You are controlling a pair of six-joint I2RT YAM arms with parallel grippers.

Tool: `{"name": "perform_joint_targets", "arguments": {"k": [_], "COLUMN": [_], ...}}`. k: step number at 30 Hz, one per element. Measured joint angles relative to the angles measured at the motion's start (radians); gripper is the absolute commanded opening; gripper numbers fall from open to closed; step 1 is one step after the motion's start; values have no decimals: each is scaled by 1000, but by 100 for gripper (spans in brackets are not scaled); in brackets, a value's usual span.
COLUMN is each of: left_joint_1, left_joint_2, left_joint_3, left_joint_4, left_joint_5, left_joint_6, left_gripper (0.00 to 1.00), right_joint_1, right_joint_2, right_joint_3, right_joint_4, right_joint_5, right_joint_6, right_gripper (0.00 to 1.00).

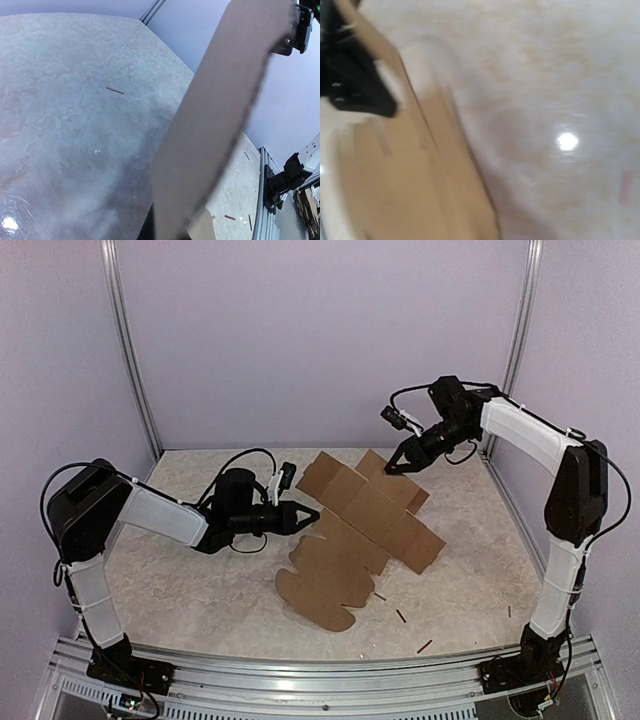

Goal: Fold the paper box

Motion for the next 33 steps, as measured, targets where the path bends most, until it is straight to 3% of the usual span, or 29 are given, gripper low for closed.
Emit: {"name": "perform_joint_targets", "arguments": {"k": [3,6,11,15,22,30,33], "left_joint_1": [4,11,28,45,68,80,80], "left_joint_2": [13,24,49,90,146,168,180], "left_joint_3": [-7,-8,-5,1,3,5,18], "left_joint_4": [0,-4,-26,-55,-85,-93,-99], "left_joint_5": [9,15,37,64,110,150,172], "left_joint_6": [-21,-35,-61,-95,-149,-186,-193], "left_gripper": [1,0,0,0,0,0,5], "right_joint_1": [-13,-22,-6,85,209,244,252], "right_joint_2": [1,0,-43,-71,98,180,219], "right_joint_3": [19,24,-70,-222,-301,-303,-303], "right_joint_4": [11,35,113,165,217,254,269], "right_joint_5": [95,188,228,199,111,81,72], "right_joint_6": [3,-2,-24,-34,-23,-15,1], "right_gripper": [54,55,48,34,16,12,10]}}
